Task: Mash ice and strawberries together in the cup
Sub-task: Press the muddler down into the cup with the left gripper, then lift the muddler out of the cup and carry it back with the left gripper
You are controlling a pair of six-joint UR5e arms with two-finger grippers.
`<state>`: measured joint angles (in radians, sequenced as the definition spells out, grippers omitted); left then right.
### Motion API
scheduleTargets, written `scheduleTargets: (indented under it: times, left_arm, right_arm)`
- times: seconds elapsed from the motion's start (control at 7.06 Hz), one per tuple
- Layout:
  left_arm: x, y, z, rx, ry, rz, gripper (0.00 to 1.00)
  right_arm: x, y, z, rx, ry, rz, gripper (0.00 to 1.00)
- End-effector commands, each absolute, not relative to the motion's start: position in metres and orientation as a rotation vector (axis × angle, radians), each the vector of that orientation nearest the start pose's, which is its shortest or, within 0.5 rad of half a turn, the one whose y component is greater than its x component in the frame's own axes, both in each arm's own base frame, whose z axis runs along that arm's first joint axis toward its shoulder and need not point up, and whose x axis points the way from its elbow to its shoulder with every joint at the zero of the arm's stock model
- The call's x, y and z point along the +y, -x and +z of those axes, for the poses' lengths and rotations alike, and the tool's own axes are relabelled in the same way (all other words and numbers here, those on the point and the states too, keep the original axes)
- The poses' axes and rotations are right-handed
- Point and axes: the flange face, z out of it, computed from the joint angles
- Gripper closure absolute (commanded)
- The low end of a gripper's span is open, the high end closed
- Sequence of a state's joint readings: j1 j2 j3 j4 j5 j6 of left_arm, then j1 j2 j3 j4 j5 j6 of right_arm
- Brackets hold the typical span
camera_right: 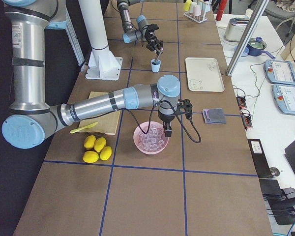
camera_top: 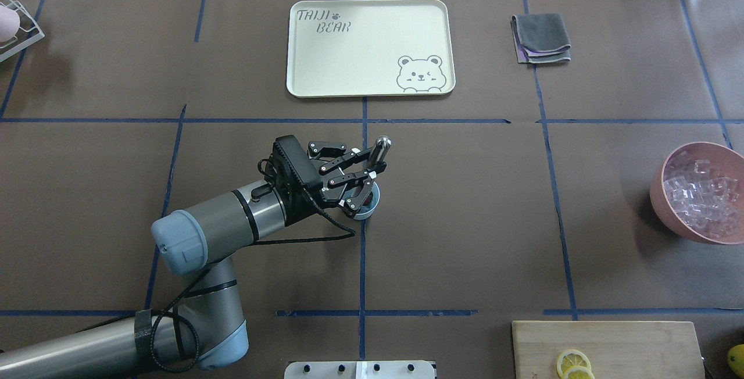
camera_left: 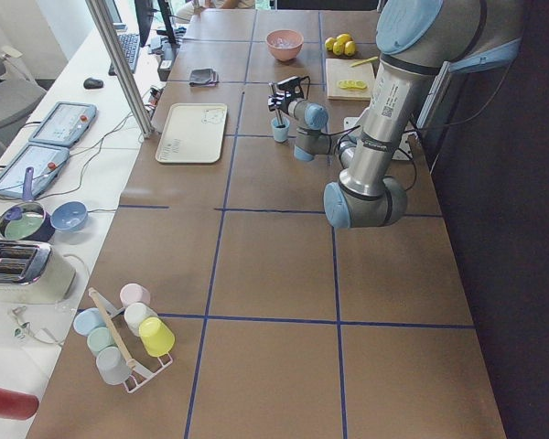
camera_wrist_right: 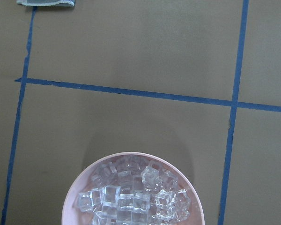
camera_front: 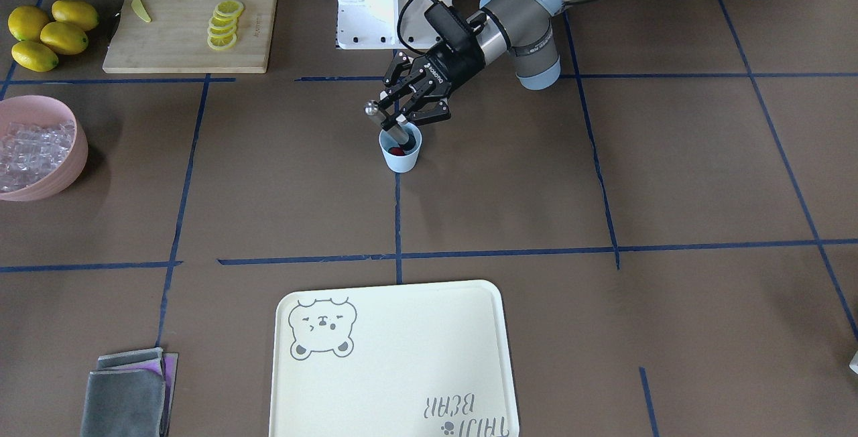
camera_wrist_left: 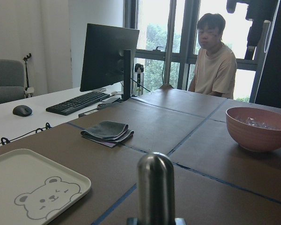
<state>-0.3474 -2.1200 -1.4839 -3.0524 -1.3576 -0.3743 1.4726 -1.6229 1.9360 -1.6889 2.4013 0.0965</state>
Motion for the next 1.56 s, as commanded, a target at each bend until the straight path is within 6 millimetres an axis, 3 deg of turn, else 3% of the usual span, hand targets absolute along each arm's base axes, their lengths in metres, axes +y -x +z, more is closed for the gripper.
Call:
scheduleTargets:
  times: [0.0, 0.28, 0.43, 0.57, 0.71, 0.99, 1.28, 1.42]
  left_arm:
    - [-0.357, -0.538, 0.223, 1.296, -1.457, 0.360, 1.00]
    - [-0.357, -0.536, 0.220, 1.303, -1.461, 0.358, 1.00]
    - [-0.355, -0.531, 0.201, 1.328, -1.483, 0.342, 1.00]
    - [-0.355, -0.502, 0.165, 1.371, -1.531, 0.302, 1.00]
    - [-0.370, -0.479, 0.163, 1.322, -1.538, 0.293, 1.00]
    - [-0.391, -0.457, 0.155, 1.235, -1.500, 0.279, 1.00]
    - [-0.428, -0.453, 0.182, 1.053, -1.353, 0.289, 1.00]
    - [-0.448, -0.434, 0.204, 0.947, -1.287, 0.298, 1.00]
  right_arm:
    - [-0.466, -0.014, 0.513, -0.843, -0.101, -0.082, 0.00]
    - [-0.466, -0.014, 0.514, -0.842, -0.099, -0.081, 0.00]
    - [-0.466, -0.014, 0.514, -0.841, -0.099, -0.081, 0.00]
    - [-0.466, -0.014, 0.516, -0.841, -0.097, -0.081, 0.00]
    - [-0.465, -0.014, 0.515, -0.842, -0.098, -0.082, 0.00]
    - [-0.466, -0.014, 0.517, -0.841, -0.096, -0.081, 0.00]
    - [-0.466, -0.014, 0.518, -0.840, -0.094, -0.080, 0.00]
    - [-0.466, -0.014, 0.518, -0.841, -0.096, -0.081, 0.00]
